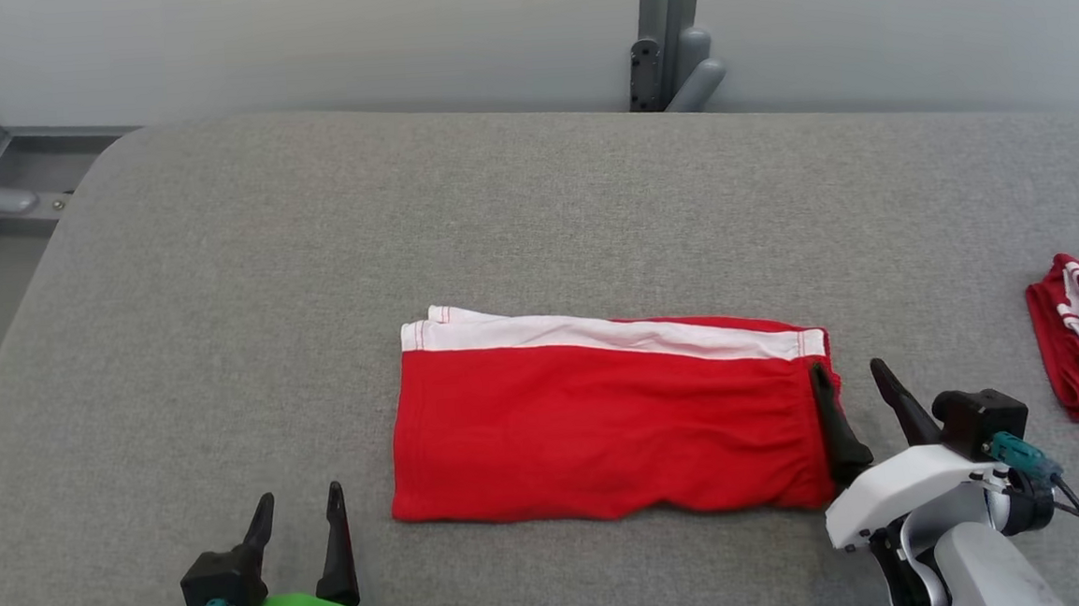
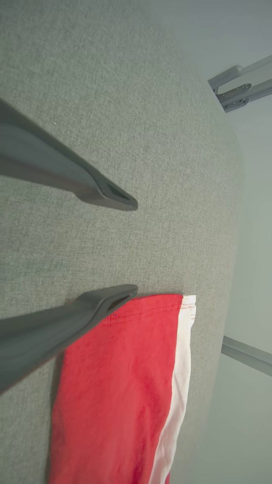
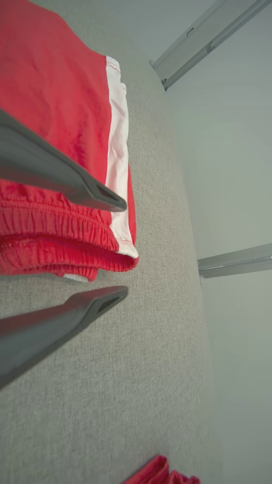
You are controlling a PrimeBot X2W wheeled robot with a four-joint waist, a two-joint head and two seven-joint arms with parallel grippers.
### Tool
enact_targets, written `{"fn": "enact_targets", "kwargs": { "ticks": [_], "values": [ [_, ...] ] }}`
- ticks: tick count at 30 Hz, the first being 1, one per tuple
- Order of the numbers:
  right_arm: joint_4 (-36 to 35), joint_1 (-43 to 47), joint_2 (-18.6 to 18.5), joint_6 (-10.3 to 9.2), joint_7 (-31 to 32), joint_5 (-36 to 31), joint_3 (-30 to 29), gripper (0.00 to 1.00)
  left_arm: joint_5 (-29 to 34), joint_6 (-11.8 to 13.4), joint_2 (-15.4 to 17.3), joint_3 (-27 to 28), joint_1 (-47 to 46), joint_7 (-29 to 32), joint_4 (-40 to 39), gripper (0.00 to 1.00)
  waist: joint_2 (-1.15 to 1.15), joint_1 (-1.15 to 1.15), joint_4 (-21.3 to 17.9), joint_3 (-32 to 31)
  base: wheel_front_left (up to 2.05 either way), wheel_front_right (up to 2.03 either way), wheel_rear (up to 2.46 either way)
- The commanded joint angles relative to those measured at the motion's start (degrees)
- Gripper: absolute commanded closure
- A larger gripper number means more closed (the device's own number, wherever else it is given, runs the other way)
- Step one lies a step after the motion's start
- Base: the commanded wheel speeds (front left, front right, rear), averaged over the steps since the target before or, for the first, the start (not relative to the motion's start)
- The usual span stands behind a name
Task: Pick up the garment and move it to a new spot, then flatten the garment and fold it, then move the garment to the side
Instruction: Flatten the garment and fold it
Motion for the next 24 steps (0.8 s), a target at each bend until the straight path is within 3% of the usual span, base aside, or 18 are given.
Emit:
{"fn": "enact_targets", "kwargs": {
  "ticks": [1,9,15,16,17,18,19,24],
  "values": [
    [1.6,-1.5,-0.3,-0.01,-0.1,-0.6,-0.8,0.00,0.0,-0.3,0.0,0.3,-0.7,-0.2,0.3,0.00,0.00,0.00,2.4,2.1,0.00,0.00,0.00],
    [13.2,-4.8,-0.2,-0.01,-0.1,1.0,-3.1,0.00,-2.1,-0.3,-0.1,-1.6,-2.0,-0.2,0.4,0.00,0.00,0.00,4.6,4.1,0.00,0.00,0.00],
    [18.7,-5.1,0.2,0.01,0.4,8.0,2.0,0.00,-2.7,0.0,-0.1,-2.5,-2.4,-0.2,0.0,0.00,0.00,0.00,5.0,4.4,0.00,0.00,0.00],
    [18.8,-5.2,0.3,0.02,0.4,9.0,2.7,0.22,-2.8,0.0,-0.1,-2.4,-2.4,-0.2,-0.2,0.00,0.00,0.00,4.9,4.4,0.00,0.00,0.00],
    [18.8,-5.2,0.3,0.02,0.4,9.0,2.7,0.22,-2.8,0.0,-0.1,-2.4,-2.4,-0.2,-0.2,0.00,0.00,0.00,4.9,4.4,0.00,0.00,0.00],
    [18.7,-5.3,0.3,0.02,0.4,9.8,3.5,0.82,-2.7,0.0,-0.1,-2.4,-2.4,-0.2,-0.3,0.00,0.00,0.00,4.9,4.4,0.00,0.00,0.00],
    [18.2,-5.3,0.3,0.03,0.4,10.6,3.7,1.00,-2.7,0.0,-0.1,-2.4,-2.3,-0.2,-0.4,0.00,0.00,0.00,4.8,4.4,0.00,0.00,0.00],
    [16.6,-5.8,-0.1,-0.01,0.1,13.9,1.5,1.00,-2.8,-0.3,-0.1,-2.4,-1.8,-0.2,-1.0,0.00,0.00,0.00,4.1,4.1,0.00,0.00,0.00]
  ]
}}
